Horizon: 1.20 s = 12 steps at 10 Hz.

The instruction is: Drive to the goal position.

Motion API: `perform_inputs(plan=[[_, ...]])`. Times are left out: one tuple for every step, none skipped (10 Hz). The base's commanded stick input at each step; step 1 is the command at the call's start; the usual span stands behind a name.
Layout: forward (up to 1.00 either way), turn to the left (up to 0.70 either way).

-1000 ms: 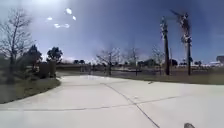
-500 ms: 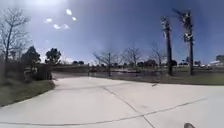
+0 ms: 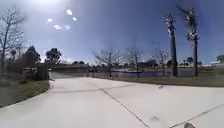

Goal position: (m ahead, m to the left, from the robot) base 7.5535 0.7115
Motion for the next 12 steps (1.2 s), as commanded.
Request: perform_inputs(plan=[[0.70,0.00],[0.70,0.00],[0.70,0.00],[0.70,0.00],[0.70,0.00],[0.70,0.00],[0.70,0.00],[0.70,0.00],[0.70,0.00],[0.70,0.00],[0.70,0.00],[0.70,0.00]])
